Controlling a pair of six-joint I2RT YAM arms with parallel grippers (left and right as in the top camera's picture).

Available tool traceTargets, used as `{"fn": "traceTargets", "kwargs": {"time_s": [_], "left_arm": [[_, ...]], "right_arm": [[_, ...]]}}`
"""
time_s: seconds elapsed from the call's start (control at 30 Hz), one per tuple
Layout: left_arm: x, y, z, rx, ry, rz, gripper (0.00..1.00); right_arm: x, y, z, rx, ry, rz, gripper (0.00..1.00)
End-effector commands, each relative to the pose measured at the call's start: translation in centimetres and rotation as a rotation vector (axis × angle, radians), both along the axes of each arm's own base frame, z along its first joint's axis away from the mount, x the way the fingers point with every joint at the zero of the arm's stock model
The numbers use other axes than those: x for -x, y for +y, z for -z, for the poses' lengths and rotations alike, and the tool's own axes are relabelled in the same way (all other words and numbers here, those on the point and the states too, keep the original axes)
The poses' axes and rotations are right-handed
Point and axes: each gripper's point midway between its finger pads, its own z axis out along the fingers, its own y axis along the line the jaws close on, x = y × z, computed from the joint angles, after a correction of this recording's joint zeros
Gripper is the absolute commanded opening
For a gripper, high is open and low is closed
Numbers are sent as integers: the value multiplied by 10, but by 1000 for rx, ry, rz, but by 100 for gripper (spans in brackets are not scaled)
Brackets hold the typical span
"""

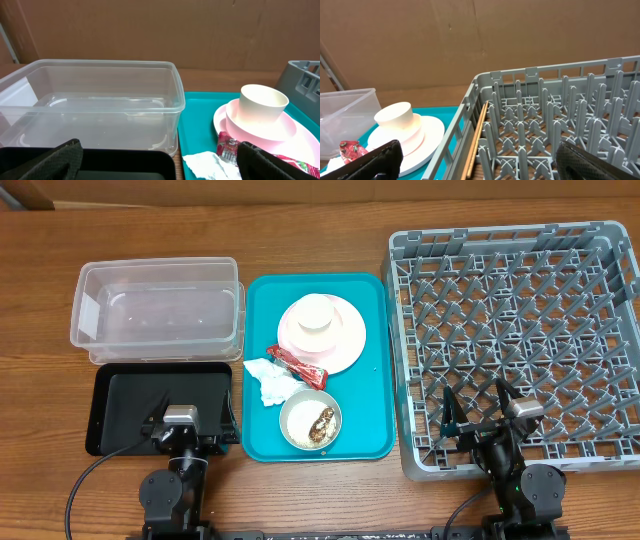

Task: Sort waste into correct bins and load items into the dishwasher

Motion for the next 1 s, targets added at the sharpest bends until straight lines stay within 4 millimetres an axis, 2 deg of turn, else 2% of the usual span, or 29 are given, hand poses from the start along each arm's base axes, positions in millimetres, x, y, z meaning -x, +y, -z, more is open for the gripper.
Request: {"fn": "traceTargets", "kwargs": {"time_s": [0.0,0.37,0.67,0.8,0.97], "left_arm": [[0,1,1,20,-3,-5,100],[0,0,0,21,-10,-2,100],[5,-28,-6,83,9,161,100],[15,-29,-19,119,59,155,100],[30,-29,-53,125,114,153,100]], "right_arm": [[0,-1,1,0,-6,4,100],[0,-1,1,0,-6,4,100],[0,-1,1,0,-6,4,100],[0,-1,1,0,-6,4,100],[0,-1,1,0,-6,4,100]]}}
